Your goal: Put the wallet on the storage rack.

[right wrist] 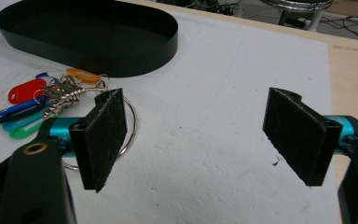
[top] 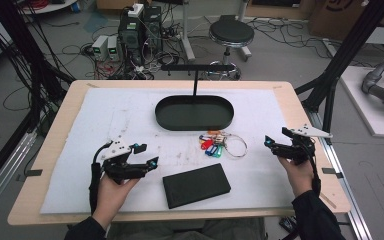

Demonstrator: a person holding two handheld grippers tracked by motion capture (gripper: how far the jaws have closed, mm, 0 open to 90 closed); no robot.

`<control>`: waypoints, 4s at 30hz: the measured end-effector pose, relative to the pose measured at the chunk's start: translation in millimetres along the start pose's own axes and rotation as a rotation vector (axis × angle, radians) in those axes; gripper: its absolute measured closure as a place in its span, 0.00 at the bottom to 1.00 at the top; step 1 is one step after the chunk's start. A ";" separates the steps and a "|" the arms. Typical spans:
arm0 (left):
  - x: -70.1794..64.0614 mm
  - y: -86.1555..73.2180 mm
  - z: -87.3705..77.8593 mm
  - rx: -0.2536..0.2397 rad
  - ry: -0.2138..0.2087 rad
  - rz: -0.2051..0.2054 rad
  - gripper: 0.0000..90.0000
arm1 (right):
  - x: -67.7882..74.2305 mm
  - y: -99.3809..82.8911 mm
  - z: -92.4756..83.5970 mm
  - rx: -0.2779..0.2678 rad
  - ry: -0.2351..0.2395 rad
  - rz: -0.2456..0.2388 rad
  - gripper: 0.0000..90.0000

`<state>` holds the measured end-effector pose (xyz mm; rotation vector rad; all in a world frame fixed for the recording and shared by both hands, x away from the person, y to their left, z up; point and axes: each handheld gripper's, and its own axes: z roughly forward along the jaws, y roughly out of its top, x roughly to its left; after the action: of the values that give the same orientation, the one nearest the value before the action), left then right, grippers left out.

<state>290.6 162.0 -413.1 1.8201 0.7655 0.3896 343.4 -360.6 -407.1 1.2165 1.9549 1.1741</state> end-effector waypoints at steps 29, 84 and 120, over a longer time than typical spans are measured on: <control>-20.0 -24.9 24.0 0.171 -0.076 -0.121 0.44 | 0.8 -0.6 -1.0 0.005 -0.011 -0.023 0.27; -29.9 -8.9 27.2 0.019 -0.137 0.082 0.88 | 15.1 4.7 -5.7 -0.060 0.060 -0.026 0.28; -35.1 -3.3 15.7 -0.145 -0.149 0.298 0.88 | 97.8 0.6 46.2 0.219 0.787 -0.208 0.58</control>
<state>272.9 128.1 -418.7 1.8057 0.3539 0.4826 337.5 -254.8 -428.6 0.6477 2.7588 1.4948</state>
